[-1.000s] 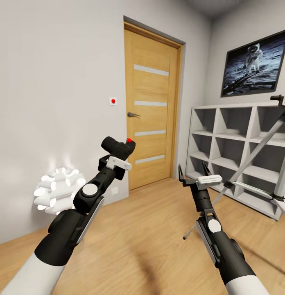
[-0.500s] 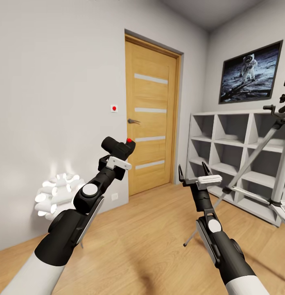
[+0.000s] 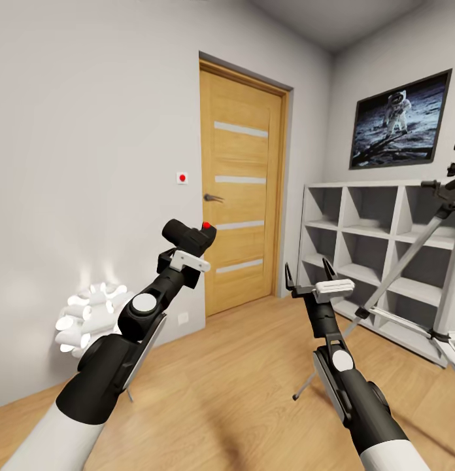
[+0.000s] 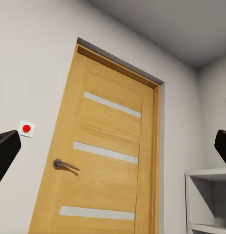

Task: Attach the digital camera to the camera tripod in the bedroom.

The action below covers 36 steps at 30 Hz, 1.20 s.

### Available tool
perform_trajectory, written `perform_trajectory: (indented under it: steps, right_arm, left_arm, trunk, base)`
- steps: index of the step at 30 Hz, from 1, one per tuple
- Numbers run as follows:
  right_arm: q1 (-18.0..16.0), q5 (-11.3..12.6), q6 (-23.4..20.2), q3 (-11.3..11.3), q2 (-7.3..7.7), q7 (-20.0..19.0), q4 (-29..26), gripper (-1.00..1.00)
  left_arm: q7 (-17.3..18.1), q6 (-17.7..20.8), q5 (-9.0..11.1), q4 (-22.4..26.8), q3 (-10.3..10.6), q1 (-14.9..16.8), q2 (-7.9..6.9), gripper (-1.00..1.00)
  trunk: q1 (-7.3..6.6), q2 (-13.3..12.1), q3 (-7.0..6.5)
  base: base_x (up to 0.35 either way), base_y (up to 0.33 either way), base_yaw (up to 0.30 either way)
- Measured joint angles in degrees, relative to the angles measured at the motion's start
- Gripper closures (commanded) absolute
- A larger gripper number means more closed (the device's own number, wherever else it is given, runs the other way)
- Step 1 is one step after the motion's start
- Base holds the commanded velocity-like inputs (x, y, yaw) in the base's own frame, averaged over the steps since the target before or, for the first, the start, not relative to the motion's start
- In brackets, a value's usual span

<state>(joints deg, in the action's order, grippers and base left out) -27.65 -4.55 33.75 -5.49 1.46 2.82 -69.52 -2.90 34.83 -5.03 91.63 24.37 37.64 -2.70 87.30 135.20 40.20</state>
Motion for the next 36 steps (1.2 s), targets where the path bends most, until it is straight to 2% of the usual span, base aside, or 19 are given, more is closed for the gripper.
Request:
perform_trajectory:
  steps: [36]
  right_arm:
    - [0.0, 0.0, 0.0, 0.0, 0.00, 0.0, 0.2, -1.00]
  left_arm:
    - [0.0, 0.0, 0.0, -0.1, -0.1, 0.0, -0.03, 1.00]
  trunk:
    - [-7.91, -14.4, -6.46]
  base:
    - [0.000, 0.000, 0.000]
